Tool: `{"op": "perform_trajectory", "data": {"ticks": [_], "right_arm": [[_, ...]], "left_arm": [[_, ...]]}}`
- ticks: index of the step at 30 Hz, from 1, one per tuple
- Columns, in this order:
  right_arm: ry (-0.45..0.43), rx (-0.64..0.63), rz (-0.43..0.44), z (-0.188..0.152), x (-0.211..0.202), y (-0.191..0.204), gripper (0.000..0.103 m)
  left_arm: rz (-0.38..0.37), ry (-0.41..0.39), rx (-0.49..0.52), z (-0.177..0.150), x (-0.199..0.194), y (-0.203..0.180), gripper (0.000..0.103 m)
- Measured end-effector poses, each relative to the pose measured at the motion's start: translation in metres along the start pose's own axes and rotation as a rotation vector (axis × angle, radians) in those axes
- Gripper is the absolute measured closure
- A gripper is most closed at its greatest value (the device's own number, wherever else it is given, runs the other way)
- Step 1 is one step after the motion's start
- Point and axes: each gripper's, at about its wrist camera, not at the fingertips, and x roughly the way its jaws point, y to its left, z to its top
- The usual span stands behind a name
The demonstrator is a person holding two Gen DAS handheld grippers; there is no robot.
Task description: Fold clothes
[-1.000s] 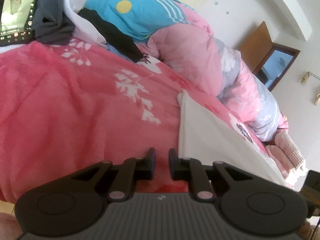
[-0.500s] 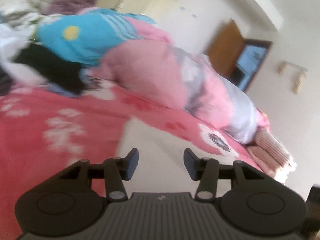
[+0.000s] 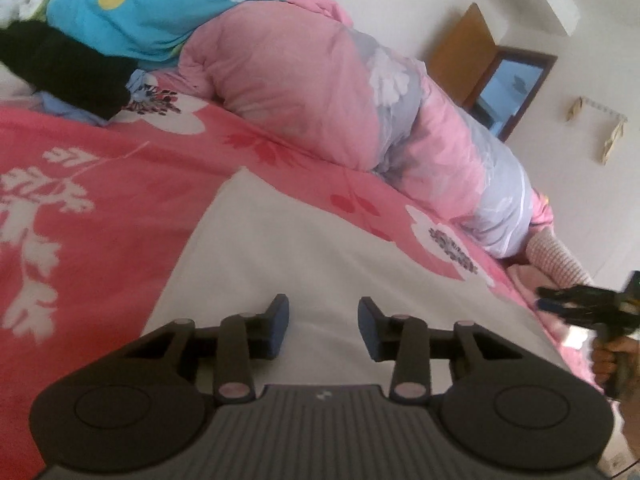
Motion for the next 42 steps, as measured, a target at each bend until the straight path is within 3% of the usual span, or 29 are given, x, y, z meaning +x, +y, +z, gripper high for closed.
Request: {"op": "perform_trajectory", "data": {"ticks": [6, 8, 11, 22, 29, 33, 38, 42], "right_arm": [[0.145, 0.054, -0.024, 0.019, 0.055, -0.026, 0.064], [0.176, 0.081, -0.004, 0.019, 0.063, -0.03, 0.091], [0.164, 0.064, -0.006, 0.017, 0.066, -0.027, 0.098], [-0.012, 0.049, 0.018, 0.02, 0.051, -0.029, 0.1], [0.028, 0.103, -0.058, 0.005, 0.07, -0.05, 0.098], [0.0, 0.163, -0.107, 0.006, 0.056, -0.056, 0.095], [-0.035, 0.14, -0.04, 0.009, 0.01, -0.041, 0.095], [0.065, 0.099, 0.013, -0.005, -0.007, -0.024, 0.095]], "left_arm": [[0.003, -0.002, 0.005, 0.001, 0.0, -0.001, 0.066], [0.003, -0.003, 0.006, 0.001, -0.001, -0.001, 0.066], [0.001, -0.003, 0.002, 0.0, -0.001, 0.0, 0.067], [0.005, -0.005, 0.002, -0.001, -0.001, 0.0, 0.07], [0.005, -0.005, 0.004, -0.001, -0.001, 0.0, 0.07], [-0.001, -0.004, -0.005, 0.0, -0.001, 0.001, 0.07], [-0.008, -0.004, -0.023, 0.0, -0.002, 0.003, 0.07], [-0.015, -0.004, -0.042, 0.0, -0.003, 0.005, 0.07]]}}
